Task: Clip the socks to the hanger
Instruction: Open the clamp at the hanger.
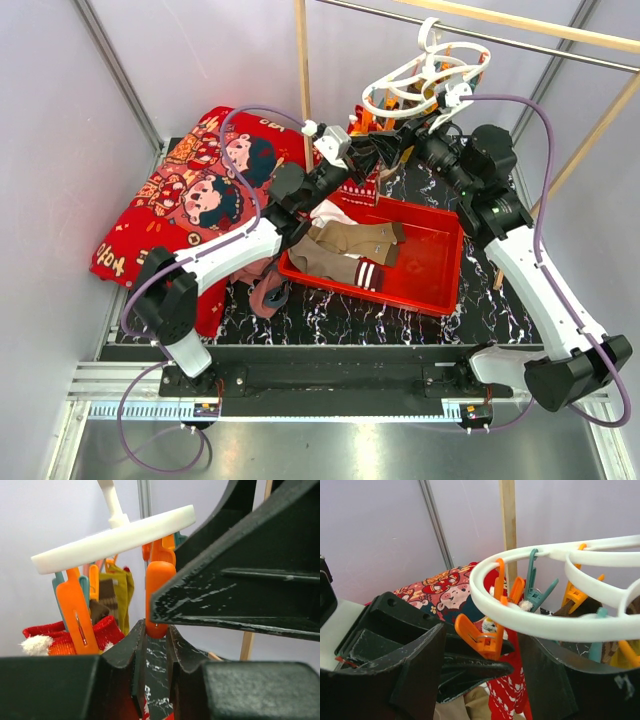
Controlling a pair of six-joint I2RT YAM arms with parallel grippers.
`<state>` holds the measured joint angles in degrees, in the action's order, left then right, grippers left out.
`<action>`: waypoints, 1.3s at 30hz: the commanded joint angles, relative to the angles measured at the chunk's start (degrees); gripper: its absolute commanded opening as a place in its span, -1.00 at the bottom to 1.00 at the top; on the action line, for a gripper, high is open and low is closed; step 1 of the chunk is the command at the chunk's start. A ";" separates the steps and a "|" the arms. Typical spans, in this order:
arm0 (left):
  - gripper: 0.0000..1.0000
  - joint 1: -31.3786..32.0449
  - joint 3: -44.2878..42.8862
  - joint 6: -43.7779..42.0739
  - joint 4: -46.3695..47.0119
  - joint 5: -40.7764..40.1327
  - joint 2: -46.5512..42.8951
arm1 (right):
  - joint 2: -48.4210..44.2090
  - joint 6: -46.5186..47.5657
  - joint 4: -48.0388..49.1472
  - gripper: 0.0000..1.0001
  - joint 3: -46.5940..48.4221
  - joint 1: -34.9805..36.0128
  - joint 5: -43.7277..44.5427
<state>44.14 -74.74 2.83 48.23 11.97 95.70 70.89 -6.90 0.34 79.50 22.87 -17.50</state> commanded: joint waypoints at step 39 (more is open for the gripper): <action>0.54 1.83 8.92 -26.37 -47.49 -0.01 -13.27 | 0.83 -3.39 2.74 -0.80 -0.23 0.07 3.35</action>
<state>45.82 -63.72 -13.58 17.45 11.16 80.73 73.25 -10.00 1.43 79.68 22.39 -14.17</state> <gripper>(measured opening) 0.774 0.231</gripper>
